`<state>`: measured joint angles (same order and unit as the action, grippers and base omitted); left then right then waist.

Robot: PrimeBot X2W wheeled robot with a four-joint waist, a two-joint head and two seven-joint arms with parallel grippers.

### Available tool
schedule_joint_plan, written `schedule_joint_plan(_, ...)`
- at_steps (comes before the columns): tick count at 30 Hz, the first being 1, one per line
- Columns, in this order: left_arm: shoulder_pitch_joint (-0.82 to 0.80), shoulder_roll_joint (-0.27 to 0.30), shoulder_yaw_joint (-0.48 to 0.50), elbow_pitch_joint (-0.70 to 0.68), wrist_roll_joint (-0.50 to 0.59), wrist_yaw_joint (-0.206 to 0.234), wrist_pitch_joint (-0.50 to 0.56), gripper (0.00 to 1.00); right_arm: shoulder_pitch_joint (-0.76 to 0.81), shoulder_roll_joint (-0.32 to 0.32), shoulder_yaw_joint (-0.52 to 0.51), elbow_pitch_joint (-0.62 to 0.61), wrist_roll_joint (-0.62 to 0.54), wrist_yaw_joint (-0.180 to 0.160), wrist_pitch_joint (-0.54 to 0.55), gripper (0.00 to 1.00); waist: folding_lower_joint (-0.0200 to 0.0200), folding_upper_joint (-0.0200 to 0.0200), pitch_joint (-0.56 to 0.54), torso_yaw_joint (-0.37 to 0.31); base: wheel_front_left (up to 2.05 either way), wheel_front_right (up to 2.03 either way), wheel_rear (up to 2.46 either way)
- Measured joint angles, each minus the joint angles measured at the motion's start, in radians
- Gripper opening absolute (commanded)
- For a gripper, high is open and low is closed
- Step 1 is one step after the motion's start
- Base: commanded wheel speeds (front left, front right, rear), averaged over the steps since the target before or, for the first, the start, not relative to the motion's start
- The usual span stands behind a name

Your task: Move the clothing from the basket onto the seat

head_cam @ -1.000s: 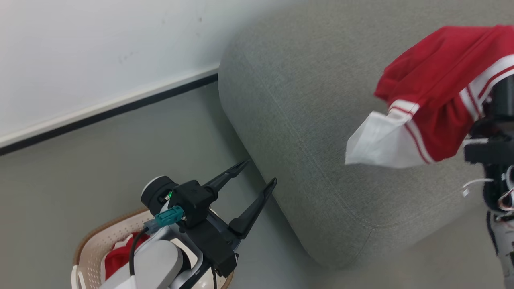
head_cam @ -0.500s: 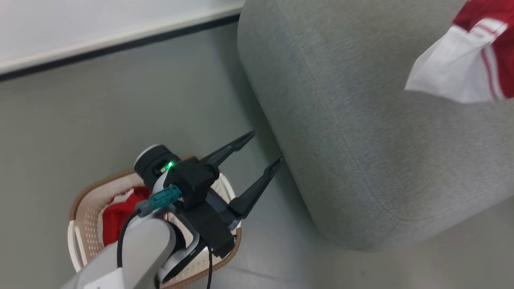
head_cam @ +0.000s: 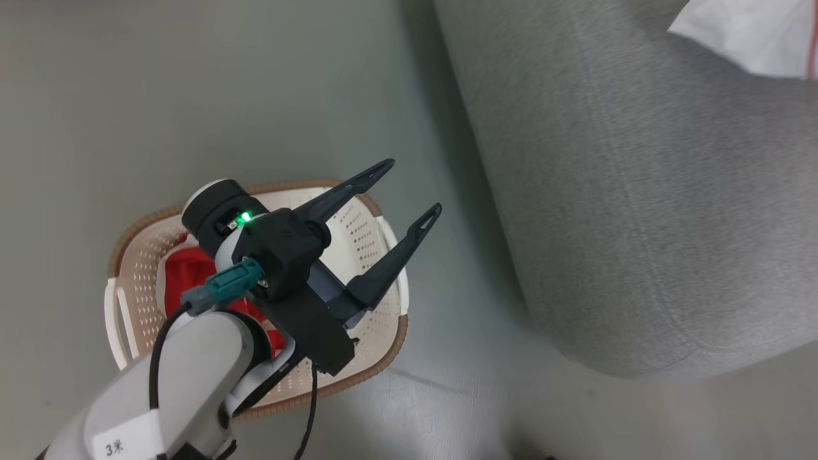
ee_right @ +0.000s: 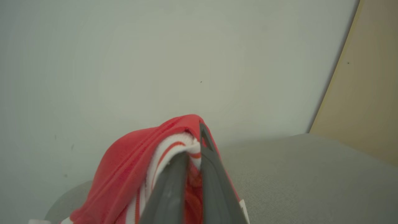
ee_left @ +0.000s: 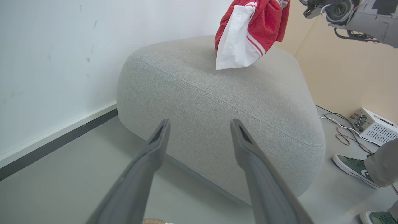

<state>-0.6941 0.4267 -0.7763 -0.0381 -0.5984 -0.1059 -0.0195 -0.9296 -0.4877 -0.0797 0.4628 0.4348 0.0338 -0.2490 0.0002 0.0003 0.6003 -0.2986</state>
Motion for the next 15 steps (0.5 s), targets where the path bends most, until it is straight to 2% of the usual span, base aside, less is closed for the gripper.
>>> schedule_joint_plan(2,0.0,0.004,0.0,0.01,0.0,0.0,0.0,1.0,0.017,0.001,0.003,0.075,-0.004,-0.003,0.001,0.0,0.0,0.0,0.02,0.008,0.0,0.0,0.0)
schedule_joint_plan(8,0.0,0.018,0.009,0.02,0.0,-0.001,-0.005,1.0,0.115,0.026,-0.002,0.218,-0.005,-0.043,0.022,0.0,-0.0002,0.0,0.045,0.027,0.0,0.0,0.0)
schedule_joint_plan(11,0.0,0.021,0.013,0.031,0.0,-0.001,-0.01,1.0,0.126,0.037,0.011,0.269,-0.004,-0.043,0.03,0.24,-0.0002,0.0,0.041,0.025,0.0,0.0,0.0)
schedule_joint_plan(12,0.0,0.021,0.014,0.032,0.0,-0.001,-0.011,1.0,0.124,0.042,0.02,0.281,-0.005,-0.042,0.037,0.27,-0.0002,0.0,0.038,0.024,0.0,0.0,0.0)
schedule_joint_plan(13,0.0,0.02,0.014,0.034,0.0,-0.001,-0.015,1.0,0.123,0.042,0.026,0.293,-0.007,-0.042,0.043,0.48,-0.0002,-0.0001,0.035,0.023,0.0,0.0,0.0)
schedule_joint_plan(14,0.0,0.019,0.014,0.036,-0.001,-0.001,-0.017,1.0,0.122,0.041,0.03,0.306,-0.007,-0.039,0.048,0.86,-0.0003,-0.0002,0.031,0.022,0.0,0.0,0.0)
schedule_joint_plan(15,0.0,0.017,0.013,0.04,-0.001,-0.001,-0.018,1.0,0.121,0.04,0.034,0.32,-0.009,-0.036,0.055,1.0,-0.0003,-0.0002,0.027,0.02,0.0,0.0,0.0)
